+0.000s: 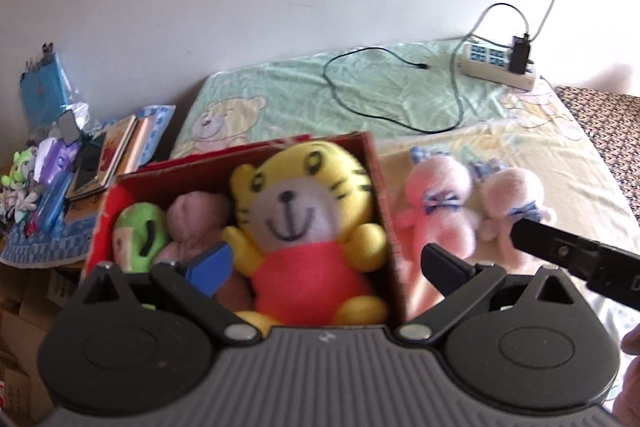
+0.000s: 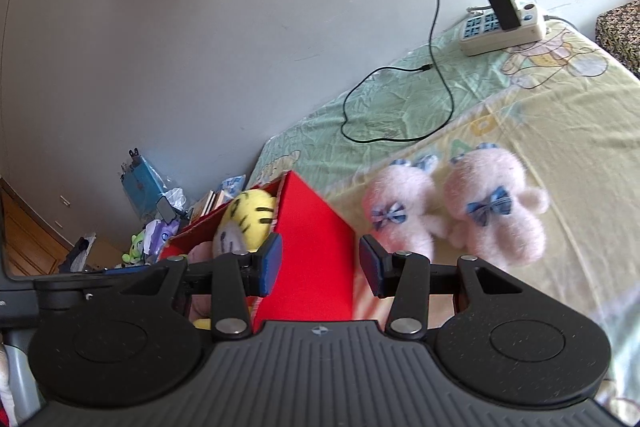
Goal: Organize objects
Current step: 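Move the open right gripper from the box to the pink bunnies, then grasp a pink bunny with blue bow by its body with the right gripper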
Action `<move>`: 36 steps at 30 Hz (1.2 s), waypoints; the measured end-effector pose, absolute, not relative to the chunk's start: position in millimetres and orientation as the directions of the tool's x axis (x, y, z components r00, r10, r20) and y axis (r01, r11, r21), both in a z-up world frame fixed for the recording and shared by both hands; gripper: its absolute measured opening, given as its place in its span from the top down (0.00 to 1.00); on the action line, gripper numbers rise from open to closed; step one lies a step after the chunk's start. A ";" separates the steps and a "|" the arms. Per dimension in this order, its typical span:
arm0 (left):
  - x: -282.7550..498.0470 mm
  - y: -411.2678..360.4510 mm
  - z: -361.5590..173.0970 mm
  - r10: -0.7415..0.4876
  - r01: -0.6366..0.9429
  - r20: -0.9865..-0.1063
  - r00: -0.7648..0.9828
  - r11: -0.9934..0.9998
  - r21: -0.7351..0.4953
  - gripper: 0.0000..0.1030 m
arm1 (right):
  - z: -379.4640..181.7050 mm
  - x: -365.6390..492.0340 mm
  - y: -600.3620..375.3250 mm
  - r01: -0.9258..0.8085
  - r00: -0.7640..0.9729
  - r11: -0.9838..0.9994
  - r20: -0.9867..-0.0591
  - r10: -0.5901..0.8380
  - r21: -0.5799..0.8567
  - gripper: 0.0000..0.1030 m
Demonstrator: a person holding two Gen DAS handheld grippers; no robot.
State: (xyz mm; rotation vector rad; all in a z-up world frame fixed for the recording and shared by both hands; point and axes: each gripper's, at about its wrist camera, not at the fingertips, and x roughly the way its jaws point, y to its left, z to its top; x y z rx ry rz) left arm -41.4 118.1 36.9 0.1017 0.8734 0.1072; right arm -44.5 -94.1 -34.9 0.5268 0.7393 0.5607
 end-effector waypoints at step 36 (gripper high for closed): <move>27.3 -3.3 -67.4 -0.035 0.104 -0.896 0.443 0.995 0.012 0.02 | -102.6 14.6 -200.4 -0.084 0.530 0.750 -0.608 0.591 0.656 0.54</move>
